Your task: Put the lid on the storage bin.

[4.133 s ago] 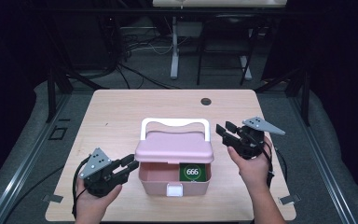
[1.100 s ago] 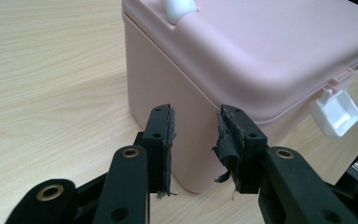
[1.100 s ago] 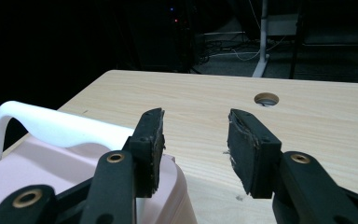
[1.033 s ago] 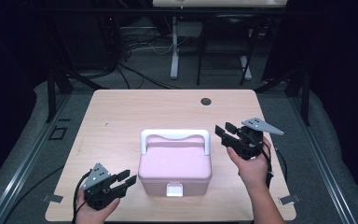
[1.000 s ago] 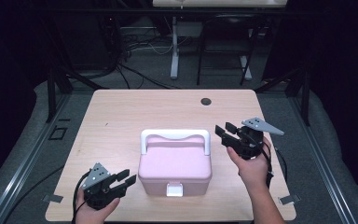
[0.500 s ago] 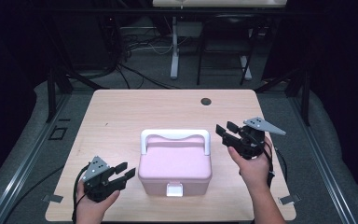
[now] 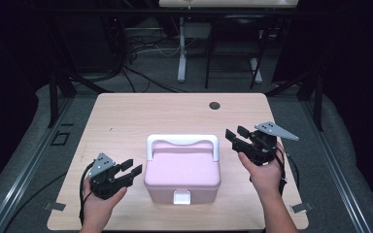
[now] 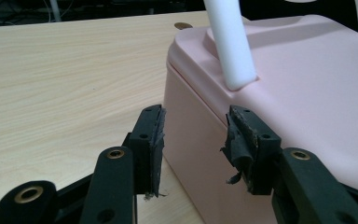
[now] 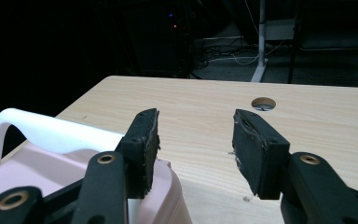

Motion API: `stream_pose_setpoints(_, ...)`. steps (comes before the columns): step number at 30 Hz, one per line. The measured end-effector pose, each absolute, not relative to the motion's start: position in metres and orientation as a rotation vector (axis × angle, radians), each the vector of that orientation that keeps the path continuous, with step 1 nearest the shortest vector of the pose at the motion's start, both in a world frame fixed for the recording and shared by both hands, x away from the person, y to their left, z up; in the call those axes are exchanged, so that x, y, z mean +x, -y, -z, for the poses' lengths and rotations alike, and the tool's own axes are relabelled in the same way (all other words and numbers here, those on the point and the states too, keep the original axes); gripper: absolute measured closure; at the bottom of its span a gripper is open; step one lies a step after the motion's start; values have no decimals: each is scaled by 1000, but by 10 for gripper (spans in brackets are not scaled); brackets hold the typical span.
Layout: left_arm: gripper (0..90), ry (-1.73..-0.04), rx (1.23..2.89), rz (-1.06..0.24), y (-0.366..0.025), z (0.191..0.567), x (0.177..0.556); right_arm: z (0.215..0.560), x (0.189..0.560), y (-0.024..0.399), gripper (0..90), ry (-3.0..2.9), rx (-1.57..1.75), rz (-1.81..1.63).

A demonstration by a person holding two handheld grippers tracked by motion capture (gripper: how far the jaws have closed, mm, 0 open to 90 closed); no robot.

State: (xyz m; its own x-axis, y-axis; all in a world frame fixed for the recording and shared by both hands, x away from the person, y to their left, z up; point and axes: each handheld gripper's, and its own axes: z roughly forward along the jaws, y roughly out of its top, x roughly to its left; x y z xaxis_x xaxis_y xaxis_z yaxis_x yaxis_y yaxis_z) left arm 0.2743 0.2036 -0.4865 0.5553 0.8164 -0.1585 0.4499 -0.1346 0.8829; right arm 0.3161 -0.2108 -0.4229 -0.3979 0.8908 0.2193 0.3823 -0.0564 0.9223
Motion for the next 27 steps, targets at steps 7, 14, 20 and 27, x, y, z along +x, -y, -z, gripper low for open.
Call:
stream_pose_setpoints(7, 561, -1077, 1750, -461, -207, 490, 284, 424, 317, 211, 502, -1765, 1356, -1456)
stream_pose_setpoints(14, 560, -1092, 1735, -455, -210, 498, 286, 426, 319, 210, 500, -1774, 1363, -1449)
stream_pose_setpoints(20, 551, -1111, 1739, -463, -214, 507, 288, 431, 321, 209, 499, -1789, 1373, -1439)
stream_pose_setpoints(27, 538, -1132, 1744, -464, -221, 514, 288, 435, 325, 210, 498, -1797, 1390, -1428)
